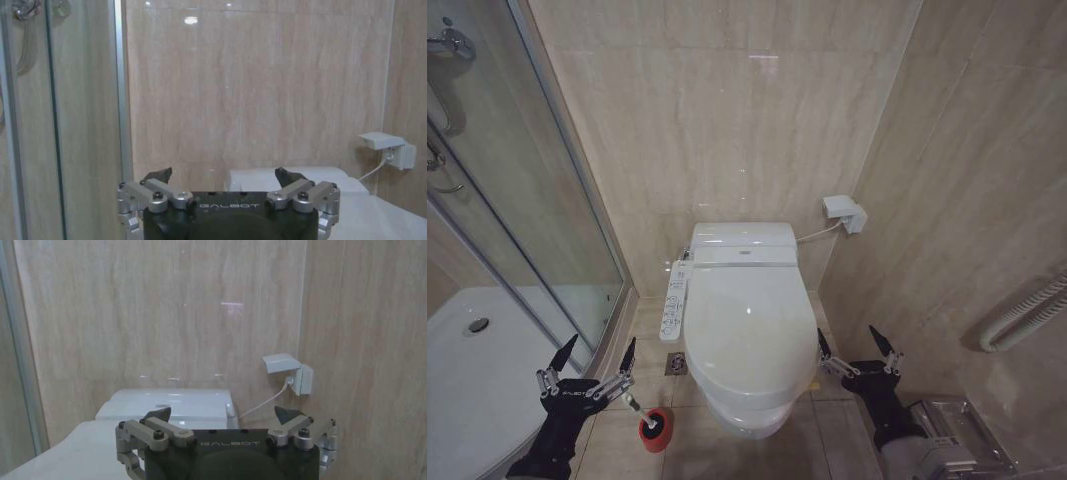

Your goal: Open the toilet lid, clean the toilet bowl with a toilet brush, close the toilet lid, and flush.

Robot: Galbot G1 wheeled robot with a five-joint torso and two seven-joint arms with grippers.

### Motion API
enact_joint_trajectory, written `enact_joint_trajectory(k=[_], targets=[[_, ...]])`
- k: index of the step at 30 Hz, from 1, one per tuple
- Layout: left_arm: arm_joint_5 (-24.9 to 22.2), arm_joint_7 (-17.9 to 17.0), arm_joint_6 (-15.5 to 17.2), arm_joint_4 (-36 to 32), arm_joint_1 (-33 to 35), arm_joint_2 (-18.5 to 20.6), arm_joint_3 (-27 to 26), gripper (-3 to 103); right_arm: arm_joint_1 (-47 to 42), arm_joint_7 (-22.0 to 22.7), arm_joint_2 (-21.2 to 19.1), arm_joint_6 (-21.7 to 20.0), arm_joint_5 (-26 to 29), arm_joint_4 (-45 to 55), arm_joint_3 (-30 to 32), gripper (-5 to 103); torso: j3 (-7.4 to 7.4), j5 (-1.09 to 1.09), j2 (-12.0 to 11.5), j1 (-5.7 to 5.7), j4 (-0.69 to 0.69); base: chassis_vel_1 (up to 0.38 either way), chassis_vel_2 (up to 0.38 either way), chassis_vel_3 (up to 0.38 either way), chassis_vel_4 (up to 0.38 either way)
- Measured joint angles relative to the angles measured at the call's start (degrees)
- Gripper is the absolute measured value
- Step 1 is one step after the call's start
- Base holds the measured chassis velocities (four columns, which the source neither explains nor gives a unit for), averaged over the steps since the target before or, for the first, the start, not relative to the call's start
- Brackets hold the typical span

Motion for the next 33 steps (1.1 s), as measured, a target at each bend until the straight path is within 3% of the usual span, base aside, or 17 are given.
enact_joint_trajectory(k=[33], targets=[[0.0, 0.0, 0.0, 0.0, 0.0, 0.0, 0.0, 100, 0.0, 0.1, 0.0, -0.1, 0.0, -0.1, 0.0, 100, 0.00, 0.00, 0.0, 0.00, 0.00, 0.000, 0.000, 0.000, 0.000]])
